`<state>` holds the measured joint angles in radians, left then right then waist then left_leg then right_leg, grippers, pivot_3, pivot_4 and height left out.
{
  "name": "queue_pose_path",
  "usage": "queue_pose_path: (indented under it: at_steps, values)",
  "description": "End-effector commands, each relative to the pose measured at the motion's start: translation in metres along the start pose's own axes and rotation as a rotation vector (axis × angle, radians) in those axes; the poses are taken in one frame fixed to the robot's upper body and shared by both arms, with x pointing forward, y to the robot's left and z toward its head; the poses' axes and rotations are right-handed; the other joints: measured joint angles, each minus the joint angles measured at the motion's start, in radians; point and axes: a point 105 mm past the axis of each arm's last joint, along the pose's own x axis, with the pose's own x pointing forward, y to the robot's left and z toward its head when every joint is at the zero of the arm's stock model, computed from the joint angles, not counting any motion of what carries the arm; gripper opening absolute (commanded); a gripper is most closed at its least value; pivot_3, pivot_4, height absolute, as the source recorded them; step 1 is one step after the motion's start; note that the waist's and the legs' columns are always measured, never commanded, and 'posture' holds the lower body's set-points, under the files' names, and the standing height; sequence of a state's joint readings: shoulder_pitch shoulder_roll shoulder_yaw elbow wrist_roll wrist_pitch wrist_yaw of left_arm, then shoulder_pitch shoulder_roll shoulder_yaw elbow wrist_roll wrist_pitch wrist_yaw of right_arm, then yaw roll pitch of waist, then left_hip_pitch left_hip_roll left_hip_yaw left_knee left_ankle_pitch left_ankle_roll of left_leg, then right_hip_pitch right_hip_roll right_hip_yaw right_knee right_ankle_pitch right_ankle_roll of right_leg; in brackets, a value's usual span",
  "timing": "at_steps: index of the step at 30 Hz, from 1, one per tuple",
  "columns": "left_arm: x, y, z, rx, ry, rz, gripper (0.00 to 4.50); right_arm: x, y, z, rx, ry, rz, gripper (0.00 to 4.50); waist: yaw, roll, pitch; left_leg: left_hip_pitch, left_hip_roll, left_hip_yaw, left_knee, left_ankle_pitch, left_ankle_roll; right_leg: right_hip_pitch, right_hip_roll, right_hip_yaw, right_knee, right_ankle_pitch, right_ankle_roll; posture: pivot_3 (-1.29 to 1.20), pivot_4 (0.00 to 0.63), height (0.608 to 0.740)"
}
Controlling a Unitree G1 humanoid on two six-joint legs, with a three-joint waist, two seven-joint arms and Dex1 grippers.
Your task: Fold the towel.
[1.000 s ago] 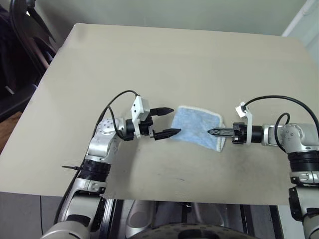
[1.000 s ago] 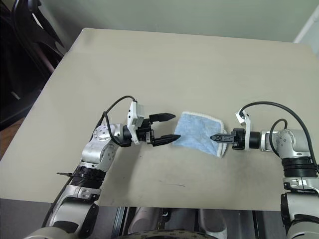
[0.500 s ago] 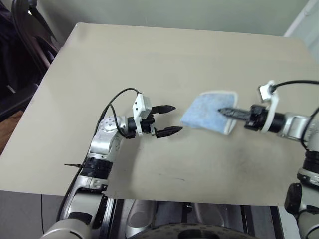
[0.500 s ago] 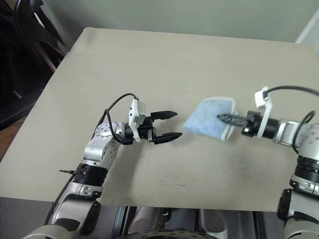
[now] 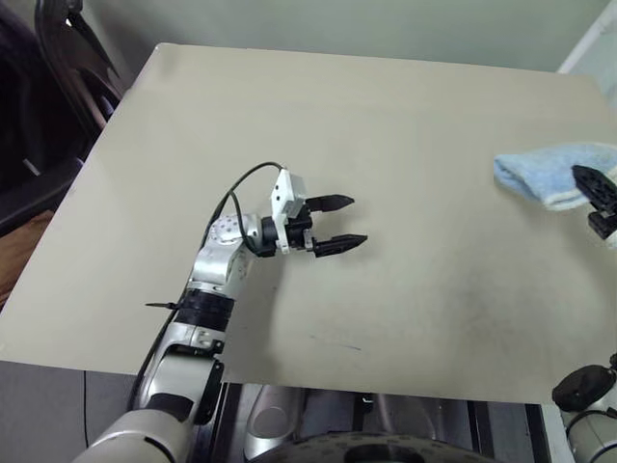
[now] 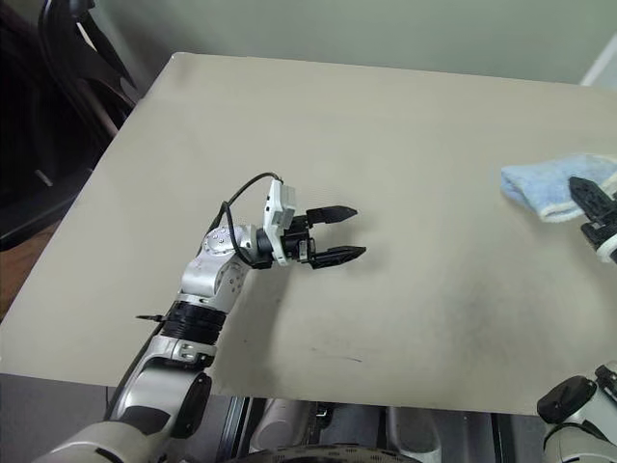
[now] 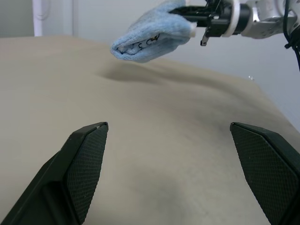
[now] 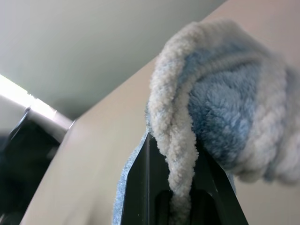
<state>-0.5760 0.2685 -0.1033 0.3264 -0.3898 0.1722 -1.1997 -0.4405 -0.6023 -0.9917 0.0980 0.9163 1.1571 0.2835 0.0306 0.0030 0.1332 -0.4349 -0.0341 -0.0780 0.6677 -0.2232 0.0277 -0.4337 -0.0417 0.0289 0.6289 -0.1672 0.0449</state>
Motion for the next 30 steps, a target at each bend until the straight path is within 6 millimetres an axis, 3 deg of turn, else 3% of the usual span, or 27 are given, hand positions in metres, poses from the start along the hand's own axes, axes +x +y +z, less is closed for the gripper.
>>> queue_pose_path:
  at_steps: [1,4,7,11,22,30]
  values:
    - [0.003,0.0,0.008,0.04,-0.013,-0.021,4.5,-0.01,-0.032,0.018,0.032,-0.142,-0.138,0.03,0.0,0.001,0.0,0.0,0.0,0.0,0.0,0.0,0.0,0.0,0.0,0.0,0.0,0.0,0.0,0.0,0.15,0.733]
    - [0.004,0.001,0.008,0.045,-0.013,-0.023,4.5,-0.017,-0.061,0.013,0.081,-0.161,-0.25,0.03,0.0,0.002,0.0,0.0,0.0,0.0,0.0,0.0,0.001,0.0,0.0,0.0,0.0,0.0,0.001,0.0,0.15,0.733]
    - [0.004,0.001,0.008,0.048,-0.016,-0.021,4.5,-0.027,-0.088,-0.004,0.055,-0.115,-0.362,0.03,0.003,0.003,0.0,0.0,0.0,0.0,0.0,0.0,0.001,0.0,0.0,0.0,0.0,0.0,0.002,0.0,0.15,0.733]
    - [0.003,-0.001,0.005,0.048,-0.013,-0.021,4.5,-0.045,-0.108,-0.017,0.059,-0.084,-0.421,0.03,0.004,0.003,-0.001,-0.001,0.0,0.0,0.0,0.0,0.002,0.001,0.0,0.0,-0.001,-0.001,0.002,0.0,0.15,0.733]
    - [0.003,-0.002,0.001,0.033,-0.008,-0.019,4.5,-0.064,-0.106,-0.02,0.036,-0.028,-0.397,0.03,0.007,0.004,-0.001,-0.001,-0.001,0.0,0.0,0.0,0.002,0.002,0.0,0.001,-0.002,-0.002,0.004,0.0,0.15,0.733]
    - [0.007,-0.001,0.0,0.027,-0.009,-0.03,4.5,-0.053,-0.09,-0.025,0.001,-0.014,-0.312,2.41,0.003,0.004,-0.001,0.0,-0.001,0.0,0.0,0.0,0.002,0.002,0.0,0.001,-0.002,-0.002,0.005,0.0,0.15,0.733]
